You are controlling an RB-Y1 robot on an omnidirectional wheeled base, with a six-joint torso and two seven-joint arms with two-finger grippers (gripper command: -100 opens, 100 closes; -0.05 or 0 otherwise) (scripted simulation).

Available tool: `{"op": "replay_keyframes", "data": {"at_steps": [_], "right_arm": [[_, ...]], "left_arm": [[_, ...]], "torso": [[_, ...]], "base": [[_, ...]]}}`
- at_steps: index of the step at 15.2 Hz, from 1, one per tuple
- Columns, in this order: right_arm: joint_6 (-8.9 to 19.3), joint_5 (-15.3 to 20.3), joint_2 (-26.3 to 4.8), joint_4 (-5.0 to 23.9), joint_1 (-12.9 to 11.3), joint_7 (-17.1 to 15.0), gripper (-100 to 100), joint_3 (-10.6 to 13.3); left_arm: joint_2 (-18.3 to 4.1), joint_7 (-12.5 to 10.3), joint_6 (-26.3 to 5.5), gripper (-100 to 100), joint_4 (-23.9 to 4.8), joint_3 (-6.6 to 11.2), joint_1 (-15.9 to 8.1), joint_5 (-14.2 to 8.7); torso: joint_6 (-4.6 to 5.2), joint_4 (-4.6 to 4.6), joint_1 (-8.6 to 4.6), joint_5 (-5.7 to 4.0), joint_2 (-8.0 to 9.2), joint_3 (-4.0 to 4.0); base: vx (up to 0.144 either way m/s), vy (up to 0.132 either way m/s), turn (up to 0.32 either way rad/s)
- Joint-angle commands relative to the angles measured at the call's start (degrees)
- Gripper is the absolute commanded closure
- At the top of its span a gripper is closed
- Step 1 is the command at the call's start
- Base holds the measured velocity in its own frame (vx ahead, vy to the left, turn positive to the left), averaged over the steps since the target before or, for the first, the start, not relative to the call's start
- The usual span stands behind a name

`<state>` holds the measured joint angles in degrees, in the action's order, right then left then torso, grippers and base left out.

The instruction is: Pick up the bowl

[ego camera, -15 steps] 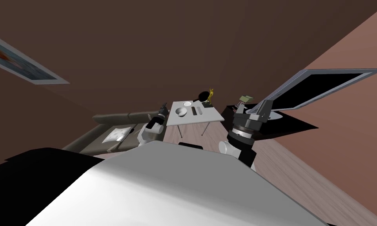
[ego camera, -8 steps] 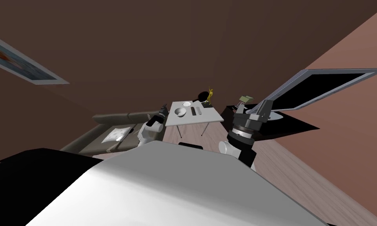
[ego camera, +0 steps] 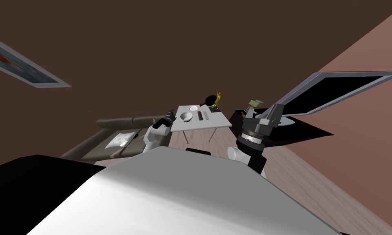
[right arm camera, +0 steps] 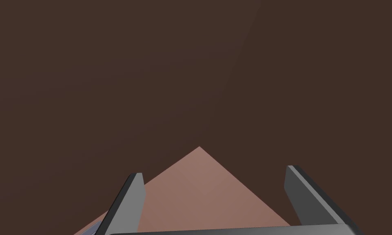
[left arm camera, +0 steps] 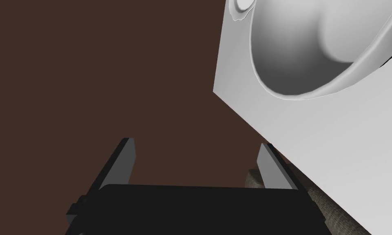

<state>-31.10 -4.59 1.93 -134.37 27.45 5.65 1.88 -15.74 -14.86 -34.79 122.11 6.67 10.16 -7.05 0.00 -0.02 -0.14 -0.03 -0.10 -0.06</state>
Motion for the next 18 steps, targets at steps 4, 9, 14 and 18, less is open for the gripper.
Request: {"op": "replay_keyframes", "data": {"at_steps": [4, 9, 14, 18], "right_arm": [[0.0, 0.0, 0.0, 0.0, 0.0, 0.0, 0, 0.0], [0.0, 0.0, 0.0, 0.0, 0.0, 0.0, 0, 0.0], [0.0, 0.0, 0.0, 0.0, 0.0, 0.0, 0, 0.0], [0.0, 0.0, 0.0, 0.0, 0.0, 0.0, 0, 0.0]], "left_arm": [[0.0, -1.0, -6.3, -100, -0.7, 0.98, -2.0, -1.1], [0.0, -1.6, -11.8, -100, -1.1, 1.56, -3.2, -1.8], [0.0, -2.1, -17.4, -100, -1.6, 2.13, -4.4, -2.4], [0.1, -2.7, -21.8, -100, -2.0, 2.69, -5.6, -3.1]], "torso": [[0.0, 0.0, 0.01, 0.0, 0.0, 0.0], [0.0, 0.0, 0.0, 0.0, -0.01, 0.0], [0.0, -0.01, -0.03, -0.01, -0.02, -0.01], [0.0, -0.01, -0.03, -0.01, -0.03, -0.02]], "base": [[0.021, -0.04, 0.009], [0.021, -0.039, 0.009], [0.021, -0.036, 0.008], [0.021, -0.035, 0.007]]}}
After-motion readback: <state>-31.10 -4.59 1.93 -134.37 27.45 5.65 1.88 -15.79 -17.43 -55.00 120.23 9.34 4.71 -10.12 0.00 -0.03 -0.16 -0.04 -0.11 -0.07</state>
